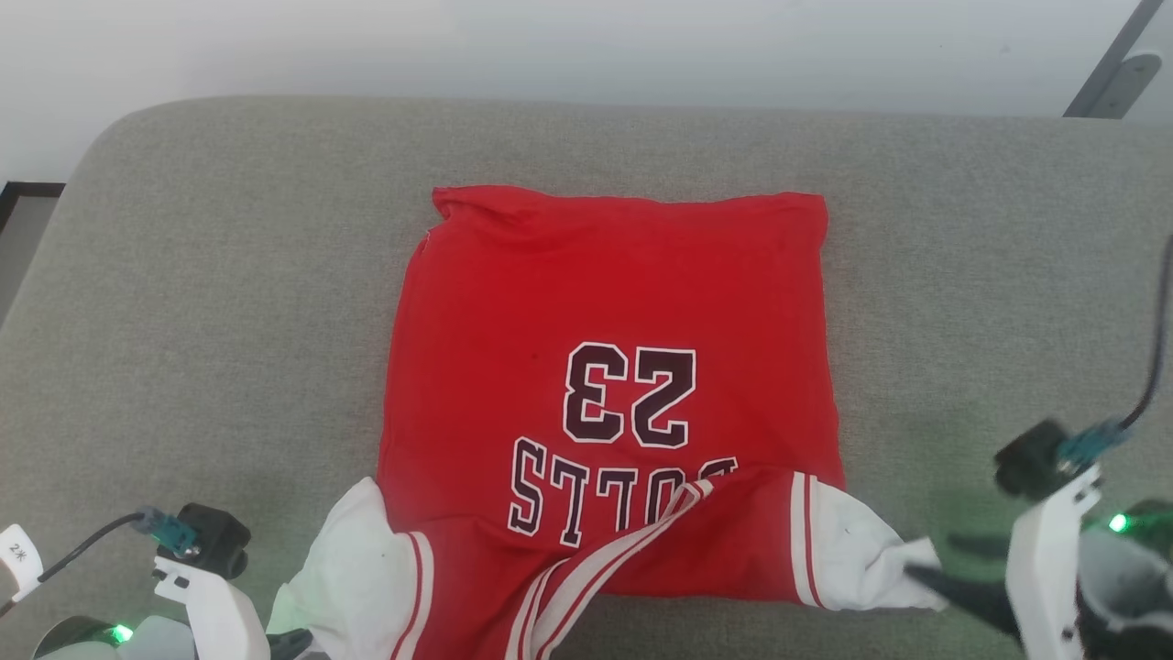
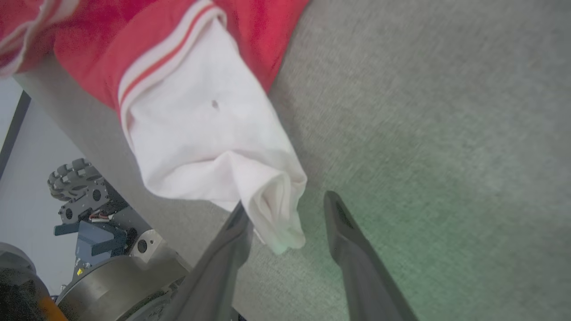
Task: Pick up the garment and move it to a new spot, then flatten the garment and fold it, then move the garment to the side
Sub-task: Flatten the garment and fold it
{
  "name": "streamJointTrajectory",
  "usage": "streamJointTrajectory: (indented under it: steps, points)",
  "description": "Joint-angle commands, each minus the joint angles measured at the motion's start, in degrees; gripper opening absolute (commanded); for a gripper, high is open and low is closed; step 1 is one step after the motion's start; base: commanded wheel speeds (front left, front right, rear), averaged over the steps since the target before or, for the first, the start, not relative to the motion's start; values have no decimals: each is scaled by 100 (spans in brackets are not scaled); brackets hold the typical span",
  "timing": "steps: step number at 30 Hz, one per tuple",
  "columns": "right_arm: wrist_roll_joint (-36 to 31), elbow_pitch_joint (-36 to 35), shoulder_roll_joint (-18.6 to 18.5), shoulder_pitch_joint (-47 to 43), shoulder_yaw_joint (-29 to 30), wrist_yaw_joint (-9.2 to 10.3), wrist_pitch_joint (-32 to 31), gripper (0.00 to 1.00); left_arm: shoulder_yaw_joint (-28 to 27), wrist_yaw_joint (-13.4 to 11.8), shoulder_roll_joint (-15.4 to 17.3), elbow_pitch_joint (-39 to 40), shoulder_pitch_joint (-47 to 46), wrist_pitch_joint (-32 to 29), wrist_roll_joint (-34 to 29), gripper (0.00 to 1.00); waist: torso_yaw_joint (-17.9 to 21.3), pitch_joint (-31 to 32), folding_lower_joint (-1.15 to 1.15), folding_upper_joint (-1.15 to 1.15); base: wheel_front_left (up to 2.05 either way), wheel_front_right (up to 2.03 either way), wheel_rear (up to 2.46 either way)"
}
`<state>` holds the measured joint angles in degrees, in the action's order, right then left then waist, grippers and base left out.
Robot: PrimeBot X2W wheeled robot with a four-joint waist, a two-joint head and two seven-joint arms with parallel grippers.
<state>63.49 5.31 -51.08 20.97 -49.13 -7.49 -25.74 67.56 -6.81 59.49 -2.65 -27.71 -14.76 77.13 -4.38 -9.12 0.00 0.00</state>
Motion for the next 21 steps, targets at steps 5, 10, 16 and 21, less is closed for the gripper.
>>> streamJointTrajectory:
  steps: [5,10,16,21]
  points:
    - [-213,-190,62,58,775,-1,52,100,-23,5,-76,37,33,125,-153,0,-51,-43,0,0,0,0,0]
    - [-820,-87,514,345,1747,-1,172,100,-51,22,-159,61,-90,183,-222,0,-154,-192,0,0,0,0,0]
    - [-1803,533,1635,1098,2590,0,60,100,-63,124,-333,9,-286,195,-380,0,-343,-470,0,0,0,0,0]
    - [-2554,1465,2268,1953,2865,0,-203,100,-62,276,-565,-81,-514,180,-519,0,-568,-745,0,0,0,0,0]
